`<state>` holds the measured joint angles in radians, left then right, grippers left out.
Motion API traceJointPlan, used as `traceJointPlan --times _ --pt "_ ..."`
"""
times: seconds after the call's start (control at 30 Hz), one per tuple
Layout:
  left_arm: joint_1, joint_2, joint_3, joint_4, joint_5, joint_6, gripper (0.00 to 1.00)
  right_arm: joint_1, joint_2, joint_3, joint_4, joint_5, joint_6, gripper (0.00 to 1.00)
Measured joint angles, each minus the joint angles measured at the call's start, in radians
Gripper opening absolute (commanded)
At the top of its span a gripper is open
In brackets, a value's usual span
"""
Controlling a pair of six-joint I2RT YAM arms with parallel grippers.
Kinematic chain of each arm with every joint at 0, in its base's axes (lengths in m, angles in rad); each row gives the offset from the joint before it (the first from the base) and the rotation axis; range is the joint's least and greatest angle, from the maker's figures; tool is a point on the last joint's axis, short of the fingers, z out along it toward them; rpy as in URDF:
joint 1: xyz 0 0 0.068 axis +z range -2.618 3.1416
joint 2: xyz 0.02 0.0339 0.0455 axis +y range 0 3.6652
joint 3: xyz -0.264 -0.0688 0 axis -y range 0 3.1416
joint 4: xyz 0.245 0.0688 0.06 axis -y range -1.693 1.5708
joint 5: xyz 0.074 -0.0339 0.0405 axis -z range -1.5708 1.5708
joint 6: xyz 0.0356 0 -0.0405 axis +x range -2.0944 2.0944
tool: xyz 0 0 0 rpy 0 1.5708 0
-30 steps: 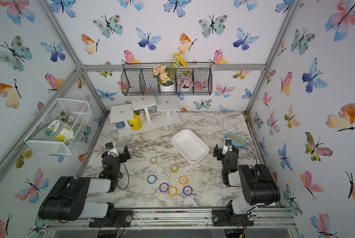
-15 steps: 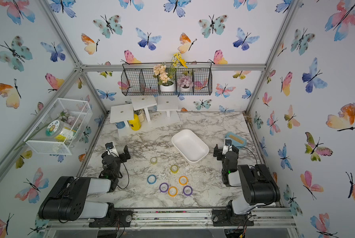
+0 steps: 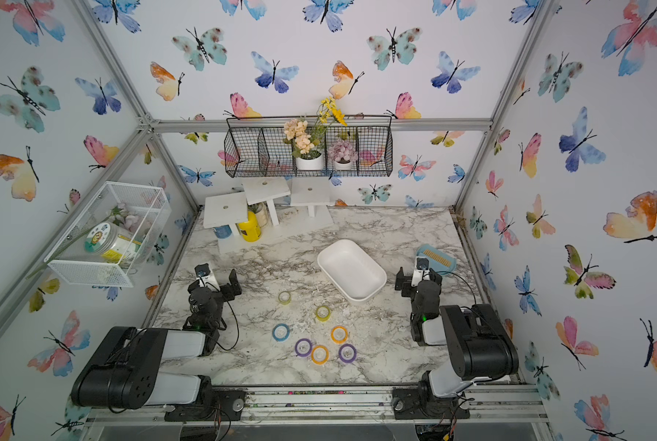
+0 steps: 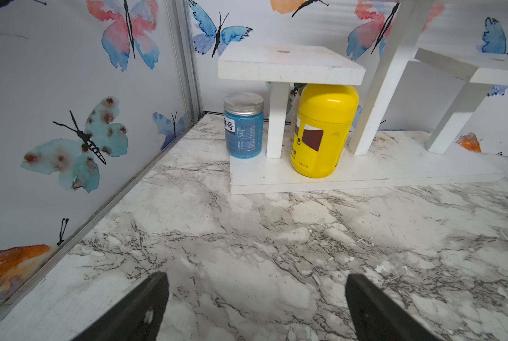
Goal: Put the transparent tape into the storage box
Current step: Move the storage box to the center of the board.
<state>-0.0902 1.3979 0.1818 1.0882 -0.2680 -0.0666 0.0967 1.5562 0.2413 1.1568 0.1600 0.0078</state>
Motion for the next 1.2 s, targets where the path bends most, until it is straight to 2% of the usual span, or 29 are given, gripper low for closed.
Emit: traceJointPlan --times 0.4,0.47,0.57,0.7,0.9,1.03,1.2 --pt "0.0 0.0 0.0 0.0 -0.004 0.0 0.99 0.0 0.004 0.001 0.005 0.001 0.002 0.99" --pt "0.0 -0.014 0.002 -0.017 -0.01 0.001 0.99 0.0 -0.016 0.015 -0.04 0.01 0.011 0.99" --pt "-0.01 -0.091 0.034 -0.121 -0.037 0.005 0.99 0.0 -0.112 0.066 -0.164 0.024 0.02 0.99" --pt "-0.016 -0.263 0.117 -0.29 -0.056 -0.018 0.99 0.0 -0.304 0.131 -0.29 0.032 0.072 0.99" --pt "-0.016 -0.503 0.228 -0.56 -0.072 -0.206 0.99 0.0 -0.493 0.314 -0.643 0.021 0.189 0.99" --pt "-0.016 -0.579 0.25 -0.729 -0.035 -0.317 0.99 0.0 -0.582 0.38 -0.832 -0.064 0.245 0.99" --pt "-0.016 -0.586 0.269 -0.9 0.11 -0.383 0.99 -0.004 -0.607 0.402 -0.974 -0.3 0.271 0.99"
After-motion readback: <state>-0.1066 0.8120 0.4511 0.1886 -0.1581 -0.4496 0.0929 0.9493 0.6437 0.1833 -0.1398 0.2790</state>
